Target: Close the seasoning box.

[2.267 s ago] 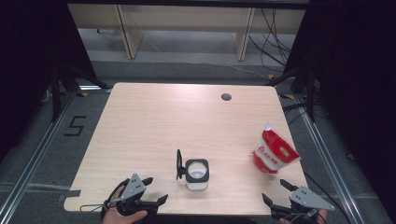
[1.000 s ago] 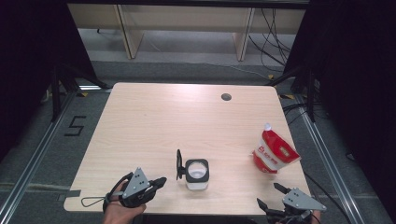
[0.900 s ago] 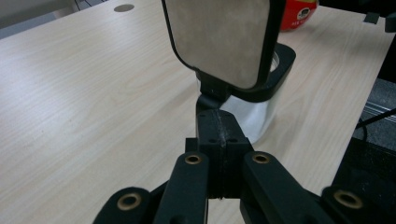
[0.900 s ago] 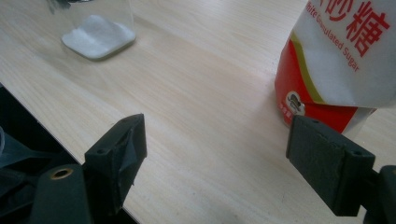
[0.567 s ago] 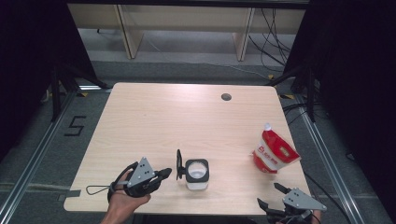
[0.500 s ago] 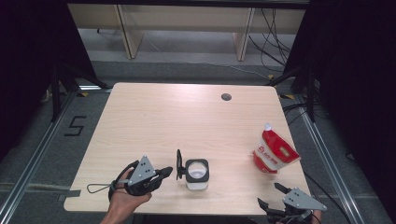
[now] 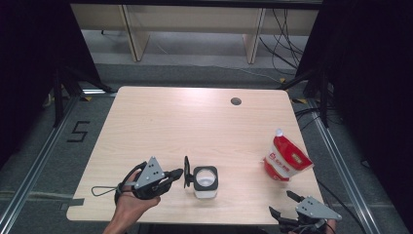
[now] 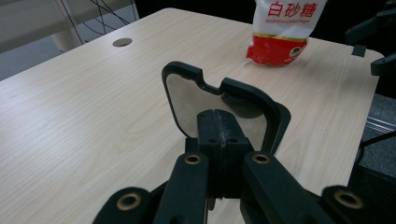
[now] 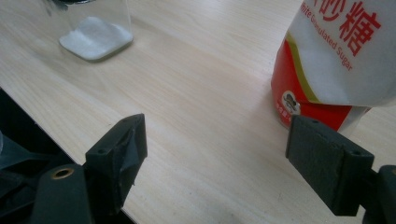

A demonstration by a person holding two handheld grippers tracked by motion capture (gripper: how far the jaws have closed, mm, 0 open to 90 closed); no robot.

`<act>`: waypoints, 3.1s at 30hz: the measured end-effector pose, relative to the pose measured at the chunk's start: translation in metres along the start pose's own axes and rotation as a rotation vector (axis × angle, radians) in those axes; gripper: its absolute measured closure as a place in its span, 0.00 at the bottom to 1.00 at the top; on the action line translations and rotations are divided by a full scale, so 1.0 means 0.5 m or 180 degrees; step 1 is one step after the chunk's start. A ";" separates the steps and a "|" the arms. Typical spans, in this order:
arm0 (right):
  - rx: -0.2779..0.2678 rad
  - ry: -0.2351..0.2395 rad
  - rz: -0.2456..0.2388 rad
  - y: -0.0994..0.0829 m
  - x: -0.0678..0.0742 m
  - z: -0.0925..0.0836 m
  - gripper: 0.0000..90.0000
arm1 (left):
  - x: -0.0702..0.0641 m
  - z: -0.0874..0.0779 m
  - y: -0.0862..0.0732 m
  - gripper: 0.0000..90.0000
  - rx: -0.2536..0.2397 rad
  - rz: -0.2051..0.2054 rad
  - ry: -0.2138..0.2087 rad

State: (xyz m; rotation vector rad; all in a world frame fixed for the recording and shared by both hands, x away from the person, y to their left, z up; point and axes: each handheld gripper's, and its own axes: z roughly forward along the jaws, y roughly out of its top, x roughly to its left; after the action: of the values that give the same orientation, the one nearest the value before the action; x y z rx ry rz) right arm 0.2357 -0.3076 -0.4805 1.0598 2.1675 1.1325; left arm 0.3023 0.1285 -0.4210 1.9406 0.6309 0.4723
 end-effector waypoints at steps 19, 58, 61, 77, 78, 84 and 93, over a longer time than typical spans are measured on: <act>-0.0015 0.0036 -0.0008 0.000 -0.001 0.003 0.24 | -0.005 0.017 0.019 0.99 0.0029 0.0113 0.0010; -0.0032 0.0040 -0.0030 -0.001 -0.002 0.003 0.24 | -0.049 0.124 0.003 0.96 0.0321 0.0095 -0.0317; -0.0030 0.0041 -0.0030 -0.001 -0.002 0.003 0.24 | -0.045 0.120 0.006 0.91 0.0289 0.0035 -0.0347; -0.0012 0.0035 -0.0005 -0.001 -0.002 0.002 0.24 | -0.004 0.040 -0.018 0.45 0.0122 -0.0407 -0.0315; 0.0000 0.0010 0.0033 -0.001 0.002 0.001 0.24 | -0.004 0.040 -0.018 0.45 0.0122 -0.0407 -0.0315; -0.0001 0.0044 -0.0007 -0.001 0.000 0.004 0.24 | -0.001 0.008 -0.055 0.42 0.0189 -0.0486 -0.0238; -0.0017 0.0054 -0.0032 -0.001 -0.002 0.004 0.24 | 0.008 0.000 -0.101 0.37 0.0265 -0.0650 -0.0183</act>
State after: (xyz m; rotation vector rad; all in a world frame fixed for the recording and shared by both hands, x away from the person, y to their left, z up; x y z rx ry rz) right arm 0.2373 -0.3074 -0.4821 1.0394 2.1795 1.1461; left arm 0.2940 0.1492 -0.4663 1.9352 0.8127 0.2655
